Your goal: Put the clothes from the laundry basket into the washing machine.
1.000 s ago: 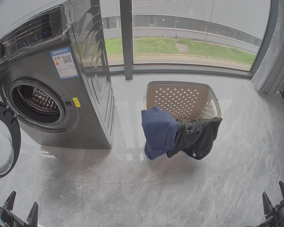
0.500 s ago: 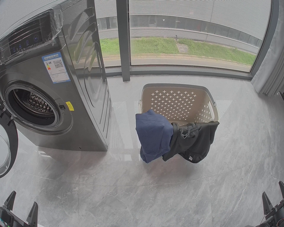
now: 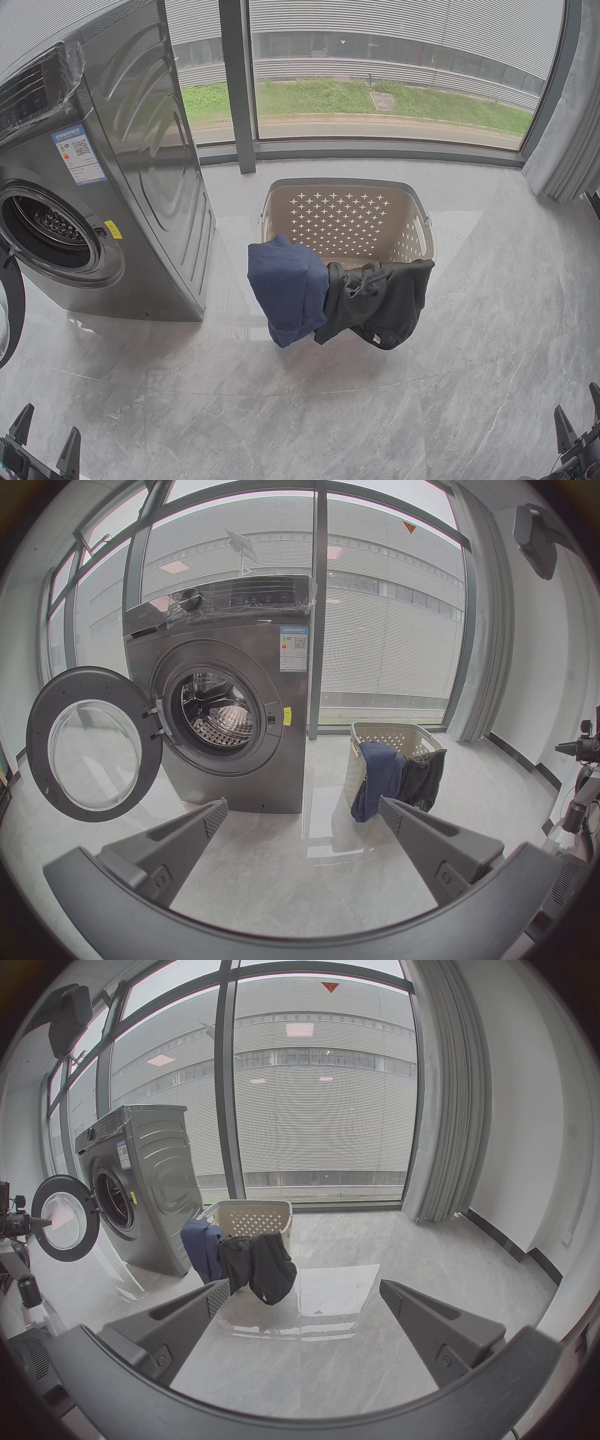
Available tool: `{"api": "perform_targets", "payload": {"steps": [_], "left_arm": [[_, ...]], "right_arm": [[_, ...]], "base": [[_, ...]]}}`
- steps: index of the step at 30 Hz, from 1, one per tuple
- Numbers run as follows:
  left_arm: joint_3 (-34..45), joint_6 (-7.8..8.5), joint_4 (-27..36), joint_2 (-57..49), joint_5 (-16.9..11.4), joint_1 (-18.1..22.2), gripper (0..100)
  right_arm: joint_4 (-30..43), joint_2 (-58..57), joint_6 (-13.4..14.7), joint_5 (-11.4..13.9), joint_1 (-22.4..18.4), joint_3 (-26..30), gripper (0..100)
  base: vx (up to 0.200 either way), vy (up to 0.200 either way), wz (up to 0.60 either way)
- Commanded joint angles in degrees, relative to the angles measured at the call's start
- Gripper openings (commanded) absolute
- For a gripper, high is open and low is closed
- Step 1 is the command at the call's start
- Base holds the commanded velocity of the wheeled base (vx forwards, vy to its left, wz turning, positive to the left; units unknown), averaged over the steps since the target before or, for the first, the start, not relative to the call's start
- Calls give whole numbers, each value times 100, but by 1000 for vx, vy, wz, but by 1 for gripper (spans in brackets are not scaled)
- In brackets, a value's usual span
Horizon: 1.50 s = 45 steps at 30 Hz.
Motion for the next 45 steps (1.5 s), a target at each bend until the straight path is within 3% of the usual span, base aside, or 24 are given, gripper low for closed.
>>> {"api": "perform_targets", "payload": {"steps": [1, 10, 40, 45], "left_arm": [[92, 14, -2, -57, 2, 1, 100], [92, -4, -2, -57, 2, 1, 100], [92, 31, -2, -57, 2, 1, 100], [92, 40, -2, -57, 2, 1, 100]], "right_arm": [[-2, -40, -2, 4, 0, 101, 100], [-2, -40, -2, 4, 0, 101, 100], [-2, -40, -2, 4, 0, 101, 100], [-2, -40, -2, 4, 0, 101, 100]], "base": [[200, 0, 0], [200, 0, 0], [0, -33, 0], [200, 0, 0]]}}
